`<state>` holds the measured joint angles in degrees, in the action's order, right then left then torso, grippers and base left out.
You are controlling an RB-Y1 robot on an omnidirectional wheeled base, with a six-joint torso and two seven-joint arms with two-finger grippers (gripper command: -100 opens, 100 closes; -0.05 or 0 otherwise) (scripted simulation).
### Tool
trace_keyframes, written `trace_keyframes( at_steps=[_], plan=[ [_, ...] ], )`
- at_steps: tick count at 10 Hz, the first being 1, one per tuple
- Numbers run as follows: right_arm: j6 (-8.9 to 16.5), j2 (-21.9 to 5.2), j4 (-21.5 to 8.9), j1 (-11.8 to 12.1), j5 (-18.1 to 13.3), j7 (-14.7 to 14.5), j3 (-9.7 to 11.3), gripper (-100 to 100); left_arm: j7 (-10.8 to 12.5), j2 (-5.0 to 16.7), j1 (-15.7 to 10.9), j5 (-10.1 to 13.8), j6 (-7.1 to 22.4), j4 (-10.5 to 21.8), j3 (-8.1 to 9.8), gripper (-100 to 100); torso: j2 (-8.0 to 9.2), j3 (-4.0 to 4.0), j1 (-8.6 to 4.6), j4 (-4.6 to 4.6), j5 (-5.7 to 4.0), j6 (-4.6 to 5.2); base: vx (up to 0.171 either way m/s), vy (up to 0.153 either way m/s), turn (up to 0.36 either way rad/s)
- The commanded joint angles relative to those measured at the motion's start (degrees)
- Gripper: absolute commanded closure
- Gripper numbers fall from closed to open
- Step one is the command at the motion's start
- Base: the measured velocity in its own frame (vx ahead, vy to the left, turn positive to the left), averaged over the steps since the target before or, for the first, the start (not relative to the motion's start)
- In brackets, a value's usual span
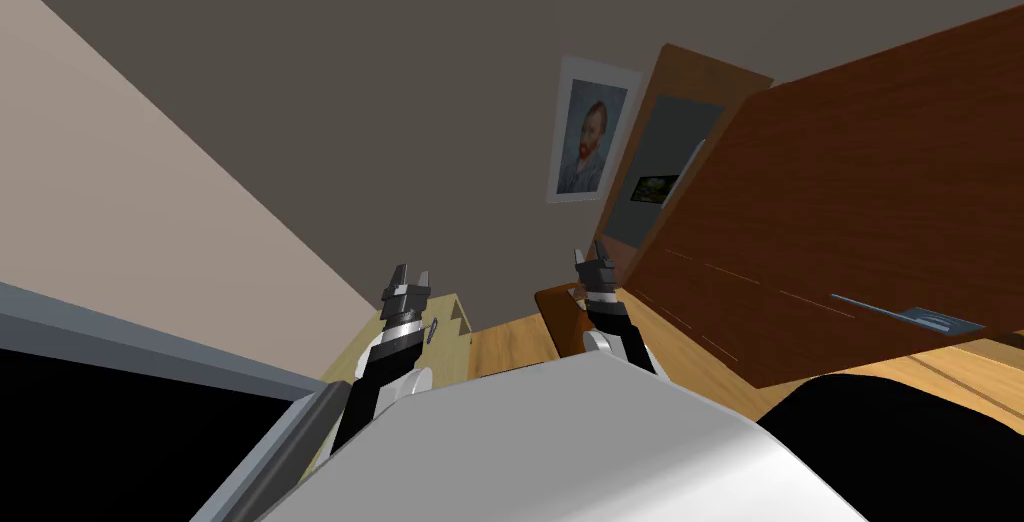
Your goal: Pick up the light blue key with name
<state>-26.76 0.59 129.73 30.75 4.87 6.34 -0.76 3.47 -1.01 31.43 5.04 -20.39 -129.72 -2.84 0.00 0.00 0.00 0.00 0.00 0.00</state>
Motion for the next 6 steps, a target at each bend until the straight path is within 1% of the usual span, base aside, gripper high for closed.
trace_keyframes(
  at_steps=[1, 2, 3, 4, 6],
  plan=[
    [0.00, 0.00, 0.00, 0.00, 0.00, 0.00, 0.00, 0, 1.15, 2.38, -0.39, 0.65, 1.50, 0.31, 0.82, -100, 0.00, 0.00, 0.00, 0.00, 0.00, 0.00, 0.046, -0.053, 0.106],
    [0.00, 0.00, 0.00, 0.01, 0.00, 0.00, 0.00, 0, 1.72, 3.22, -0.58, 0.97, 2.24, 0.48, 1.20, -100, -0.13, -0.07, -0.16, -0.02, -0.03, -0.02, 0.070, -0.079, 0.085],
    [0.00, 0.01, 0.00, 0.01, 0.00, 0.00, 0.00, 0, 3.15, 4.84, -1.02, 1.79, 4.15, 0.97, 2.16, -100, -0.23, -0.13, -0.26, -0.05, -0.06, 0.00, 0.091, -0.081, 0.090],
    [0.00, 0.01, 0.00, 0.01, 0.00, 0.00, 0.00, 0, 4.01, 5.57, -1.27, 2.28, 5.30, 1.30, 2.71, -100, -0.33, -0.19, -0.29, -0.07, -0.06, -0.01, 0.093, -0.073, 0.111],
    [0.00, 0.00, 0.00, 0.01, 0.00, 0.00, 0.00, 0, 6.00, 6.81, -1.82, 3.42, 7.98, 2.12, 3.94, -100, -0.34, -0.20, -0.15, -0.08, -0.04, 0.00, 0.072, -0.032, 0.066]
  ],
)
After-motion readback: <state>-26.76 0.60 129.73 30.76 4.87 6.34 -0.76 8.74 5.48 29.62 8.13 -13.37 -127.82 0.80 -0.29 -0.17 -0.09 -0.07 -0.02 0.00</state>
